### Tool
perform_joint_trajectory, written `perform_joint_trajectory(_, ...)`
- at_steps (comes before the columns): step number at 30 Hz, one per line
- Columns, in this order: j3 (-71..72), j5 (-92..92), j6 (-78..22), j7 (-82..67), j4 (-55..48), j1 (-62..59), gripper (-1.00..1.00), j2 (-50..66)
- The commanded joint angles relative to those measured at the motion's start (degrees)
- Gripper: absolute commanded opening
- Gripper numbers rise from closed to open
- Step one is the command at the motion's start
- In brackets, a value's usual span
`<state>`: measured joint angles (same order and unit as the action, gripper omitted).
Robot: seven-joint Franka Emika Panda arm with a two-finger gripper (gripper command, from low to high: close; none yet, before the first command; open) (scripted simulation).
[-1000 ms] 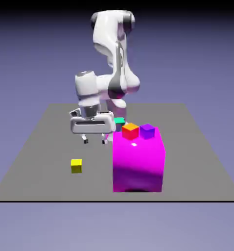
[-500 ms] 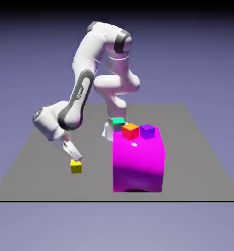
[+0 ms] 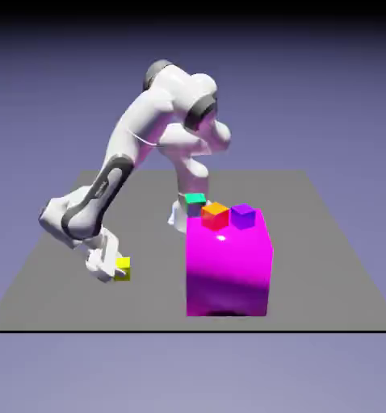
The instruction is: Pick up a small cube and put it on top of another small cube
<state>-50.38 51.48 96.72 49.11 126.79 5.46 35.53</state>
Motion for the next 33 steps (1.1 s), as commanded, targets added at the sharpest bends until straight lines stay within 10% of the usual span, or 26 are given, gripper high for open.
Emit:
perform_joint_trajectory(1, 2.1, -0.5, 0.0, 1.8, 0.5, -0.9, -1.0, -2.1)
perform_joint_trajectory(32, 58.8, -6.1, 8.8, 46.3, 19.3, -23.0, -1.0, -53.8)
perform_joint_trajectory(33, 58.8, -6.1, 8.8, 46.3, 19.3, -23.0, 1.0, -53.8)
